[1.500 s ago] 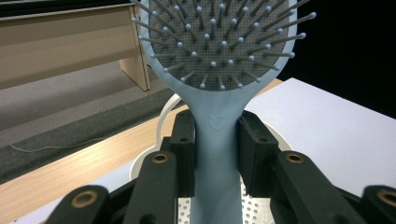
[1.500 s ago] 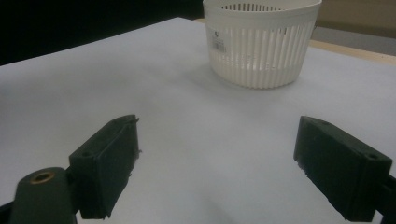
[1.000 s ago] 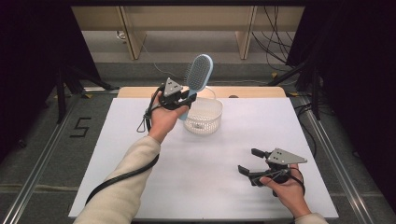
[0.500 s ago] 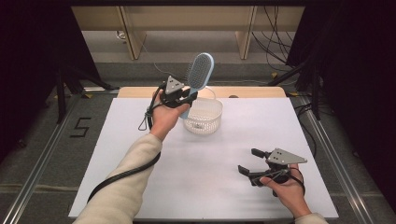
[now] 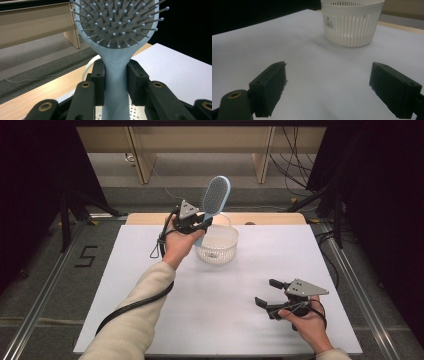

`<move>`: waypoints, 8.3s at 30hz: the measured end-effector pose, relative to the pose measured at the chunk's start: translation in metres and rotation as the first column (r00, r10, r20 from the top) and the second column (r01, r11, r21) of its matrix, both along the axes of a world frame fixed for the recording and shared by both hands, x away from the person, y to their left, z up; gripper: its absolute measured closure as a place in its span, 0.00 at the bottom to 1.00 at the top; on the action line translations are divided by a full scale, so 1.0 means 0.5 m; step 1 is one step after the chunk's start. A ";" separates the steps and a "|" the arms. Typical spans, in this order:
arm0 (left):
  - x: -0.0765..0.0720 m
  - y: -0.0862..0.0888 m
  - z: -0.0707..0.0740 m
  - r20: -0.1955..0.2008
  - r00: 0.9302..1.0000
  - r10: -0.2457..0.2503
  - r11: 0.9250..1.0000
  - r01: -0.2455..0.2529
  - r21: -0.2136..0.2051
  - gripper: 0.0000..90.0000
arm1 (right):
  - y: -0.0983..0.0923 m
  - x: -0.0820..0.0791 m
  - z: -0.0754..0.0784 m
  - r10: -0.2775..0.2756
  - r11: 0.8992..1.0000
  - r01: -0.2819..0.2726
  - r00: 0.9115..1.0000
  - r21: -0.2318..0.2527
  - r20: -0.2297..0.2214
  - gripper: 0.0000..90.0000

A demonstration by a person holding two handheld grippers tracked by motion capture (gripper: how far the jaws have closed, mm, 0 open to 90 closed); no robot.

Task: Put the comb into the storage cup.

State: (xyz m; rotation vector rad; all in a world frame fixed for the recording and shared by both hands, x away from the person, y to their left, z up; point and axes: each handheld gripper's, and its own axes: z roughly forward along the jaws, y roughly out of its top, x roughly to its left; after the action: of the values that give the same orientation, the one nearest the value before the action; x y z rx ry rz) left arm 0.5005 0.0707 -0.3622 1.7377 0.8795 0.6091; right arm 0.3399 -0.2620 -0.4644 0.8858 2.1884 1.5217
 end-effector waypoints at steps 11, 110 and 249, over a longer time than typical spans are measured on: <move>0.006 -0.004 -0.002 -0.003 1.000 0.002 1.000 -0.002 -0.002 0.77 | 0.000 0.000 0.000 0.002 1.000 -0.002 1.000 0.001 -0.001 0.17; 0.047 -0.047 -0.049 0.020 1.000 -0.024 1.000 0.024 -0.016 0.77 | -0.001 0.001 -0.001 0.008 1.000 -0.008 1.000 0.003 0.000 0.17; -0.015 0.017 -0.076 -0.184 0.981 0.064 0.994 -0.047 0.099 0.12 | 0.002 0.001 -0.004 0.014 1.000 -0.014 1.000 -0.001 -0.011 0.17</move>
State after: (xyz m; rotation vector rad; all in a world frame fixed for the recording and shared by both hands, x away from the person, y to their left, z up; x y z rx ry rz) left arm 0.4931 0.0790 -0.4005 1.8833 1.0473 0.5376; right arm 0.3406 -0.2610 -0.4664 0.8824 2.2081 1.5250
